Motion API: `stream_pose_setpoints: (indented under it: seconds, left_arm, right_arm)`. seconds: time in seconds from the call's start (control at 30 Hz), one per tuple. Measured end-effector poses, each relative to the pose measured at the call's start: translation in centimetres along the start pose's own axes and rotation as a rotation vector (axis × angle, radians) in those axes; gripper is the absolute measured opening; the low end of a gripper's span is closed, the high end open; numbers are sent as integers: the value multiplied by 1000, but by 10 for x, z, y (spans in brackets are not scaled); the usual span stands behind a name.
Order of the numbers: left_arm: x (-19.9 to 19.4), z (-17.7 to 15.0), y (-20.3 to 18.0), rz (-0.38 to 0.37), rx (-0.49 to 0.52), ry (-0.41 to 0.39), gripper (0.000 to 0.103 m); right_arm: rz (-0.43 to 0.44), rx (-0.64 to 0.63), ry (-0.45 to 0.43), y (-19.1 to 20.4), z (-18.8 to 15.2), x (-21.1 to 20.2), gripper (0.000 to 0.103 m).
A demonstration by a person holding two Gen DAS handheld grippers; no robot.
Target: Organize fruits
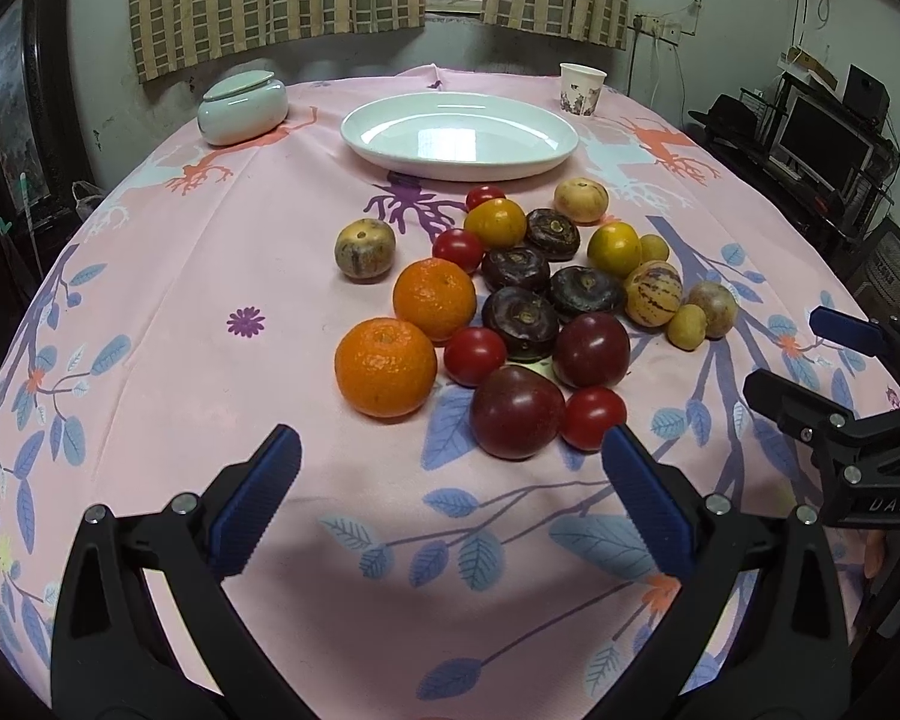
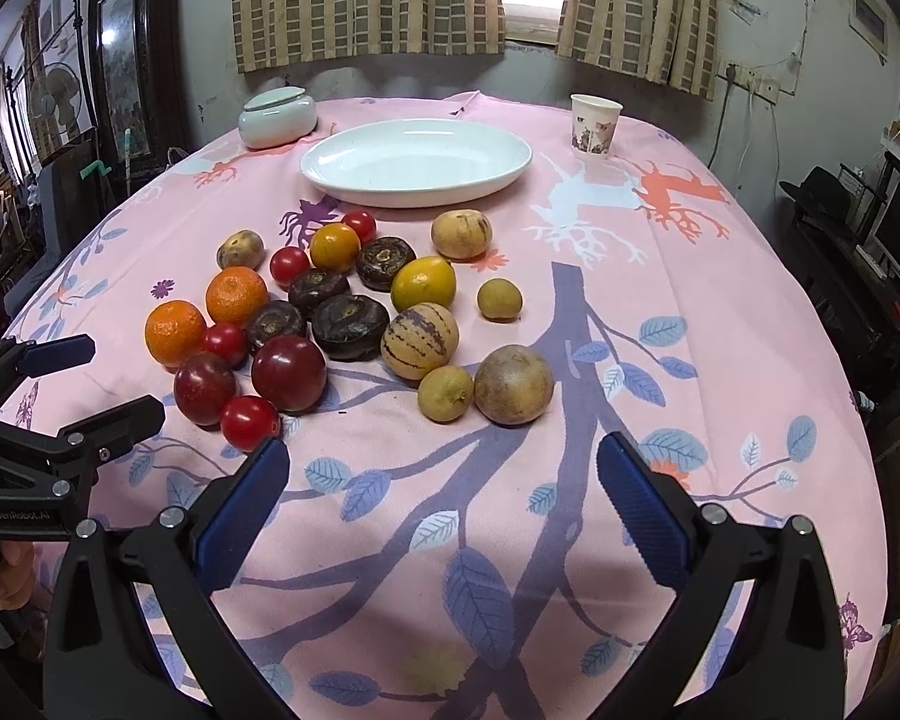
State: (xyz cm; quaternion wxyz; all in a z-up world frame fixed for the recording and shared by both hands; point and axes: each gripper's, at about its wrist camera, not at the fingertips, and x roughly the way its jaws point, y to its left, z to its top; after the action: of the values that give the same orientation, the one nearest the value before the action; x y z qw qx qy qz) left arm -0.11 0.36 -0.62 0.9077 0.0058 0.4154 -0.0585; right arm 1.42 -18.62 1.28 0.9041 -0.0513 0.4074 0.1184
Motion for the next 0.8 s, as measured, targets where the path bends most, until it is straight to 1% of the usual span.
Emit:
stream_pose_setpoints:
  seconds: [0.23,0.8]
  left_arm:
    - [3,0,4,2,-18,10,101]
    - [7,-3,2,6,-9,22,101]
  right_arm:
    - [-3,3,1,-1,1,0,102]
    - [-7,-7,15,0,-2,4,102]
